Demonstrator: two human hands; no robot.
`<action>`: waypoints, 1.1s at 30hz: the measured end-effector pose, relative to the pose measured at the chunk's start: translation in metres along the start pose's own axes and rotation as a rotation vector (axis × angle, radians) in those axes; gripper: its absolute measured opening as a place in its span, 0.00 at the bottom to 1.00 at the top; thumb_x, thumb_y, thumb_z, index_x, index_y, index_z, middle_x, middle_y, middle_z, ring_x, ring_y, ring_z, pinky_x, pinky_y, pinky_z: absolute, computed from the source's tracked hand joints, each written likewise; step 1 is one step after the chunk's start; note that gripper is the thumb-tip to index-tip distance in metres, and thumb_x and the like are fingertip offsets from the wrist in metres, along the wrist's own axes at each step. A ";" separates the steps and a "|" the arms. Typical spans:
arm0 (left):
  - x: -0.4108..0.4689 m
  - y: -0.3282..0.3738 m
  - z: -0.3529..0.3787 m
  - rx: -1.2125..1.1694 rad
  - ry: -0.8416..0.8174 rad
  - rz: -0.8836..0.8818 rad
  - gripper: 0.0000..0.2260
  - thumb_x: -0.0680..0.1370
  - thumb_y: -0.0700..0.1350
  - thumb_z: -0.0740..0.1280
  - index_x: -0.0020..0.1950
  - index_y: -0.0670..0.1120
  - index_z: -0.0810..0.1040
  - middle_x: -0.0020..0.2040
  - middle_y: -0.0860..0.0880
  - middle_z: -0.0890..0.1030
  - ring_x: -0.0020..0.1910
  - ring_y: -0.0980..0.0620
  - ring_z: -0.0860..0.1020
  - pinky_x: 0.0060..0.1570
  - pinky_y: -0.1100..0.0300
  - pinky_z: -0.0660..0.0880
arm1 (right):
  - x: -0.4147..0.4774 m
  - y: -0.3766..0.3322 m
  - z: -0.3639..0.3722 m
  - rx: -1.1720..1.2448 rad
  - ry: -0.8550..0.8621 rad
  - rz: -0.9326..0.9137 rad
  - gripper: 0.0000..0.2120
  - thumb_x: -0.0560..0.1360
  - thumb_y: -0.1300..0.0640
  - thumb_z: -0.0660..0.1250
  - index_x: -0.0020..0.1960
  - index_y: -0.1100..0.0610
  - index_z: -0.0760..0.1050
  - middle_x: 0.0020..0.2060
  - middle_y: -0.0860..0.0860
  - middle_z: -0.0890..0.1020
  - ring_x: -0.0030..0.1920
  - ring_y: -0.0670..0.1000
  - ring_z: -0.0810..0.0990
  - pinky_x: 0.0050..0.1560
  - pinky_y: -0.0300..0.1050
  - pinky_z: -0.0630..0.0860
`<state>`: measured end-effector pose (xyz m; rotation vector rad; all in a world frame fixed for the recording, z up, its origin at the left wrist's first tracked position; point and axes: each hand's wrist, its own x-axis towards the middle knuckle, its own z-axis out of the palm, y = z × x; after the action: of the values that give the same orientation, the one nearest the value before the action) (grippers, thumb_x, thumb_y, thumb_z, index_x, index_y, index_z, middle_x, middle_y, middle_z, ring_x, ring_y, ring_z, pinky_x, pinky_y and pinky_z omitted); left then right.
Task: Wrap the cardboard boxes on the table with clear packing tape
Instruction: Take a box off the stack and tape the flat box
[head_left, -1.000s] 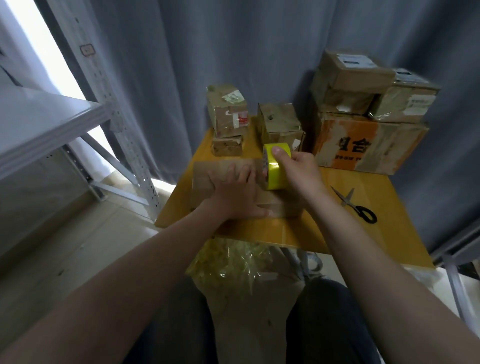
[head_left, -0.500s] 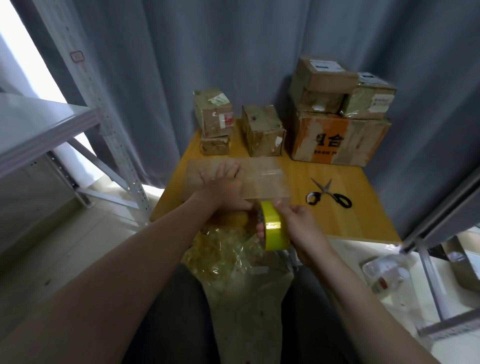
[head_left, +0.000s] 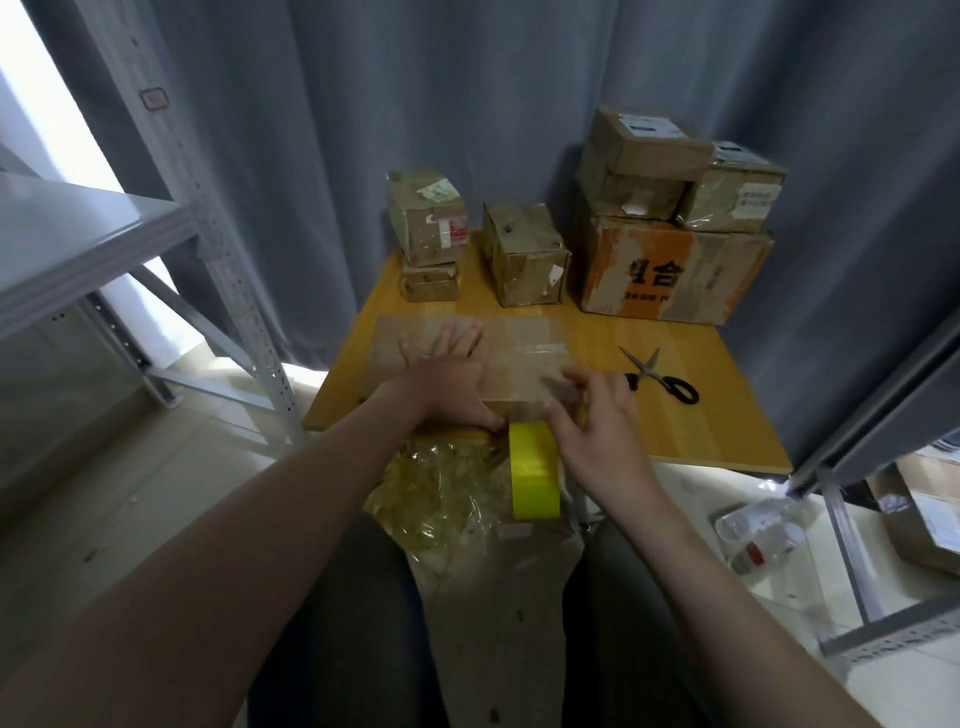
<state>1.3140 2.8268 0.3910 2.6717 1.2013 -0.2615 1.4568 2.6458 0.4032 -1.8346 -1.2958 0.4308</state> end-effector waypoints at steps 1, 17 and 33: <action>-0.001 0.001 0.000 0.006 0.003 -0.004 0.60 0.69 0.74 0.69 0.83 0.50 0.34 0.83 0.53 0.32 0.82 0.44 0.34 0.71 0.21 0.39 | 0.007 -0.008 -0.005 -0.120 -0.057 -0.120 0.24 0.84 0.43 0.62 0.76 0.52 0.68 0.72 0.50 0.69 0.74 0.50 0.64 0.75 0.49 0.63; 0.000 -0.005 0.009 0.140 0.022 0.068 0.57 0.72 0.72 0.68 0.83 0.47 0.35 0.84 0.48 0.35 0.82 0.39 0.36 0.73 0.24 0.50 | 0.161 0.002 0.056 -0.777 -0.445 -0.115 0.35 0.84 0.36 0.40 0.84 0.56 0.51 0.84 0.53 0.53 0.83 0.53 0.47 0.81 0.61 0.40; -0.003 -0.006 0.008 0.071 0.012 0.038 0.56 0.73 0.71 0.68 0.83 0.51 0.33 0.83 0.52 0.30 0.82 0.44 0.34 0.73 0.24 0.43 | 0.095 0.011 0.027 -0.565 -0.454 -0.164 0.30 0.86 0.39 0.49 0.85 0.49 0.51 0.84 0.43 0.48 0.83 0.48 0.42 0.80 0.59 0.39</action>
<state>1.3069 2.8262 0.3831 2.7570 1.1650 -0.2872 1.4843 2.7406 0.3957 -2.1346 -2.0242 0.4360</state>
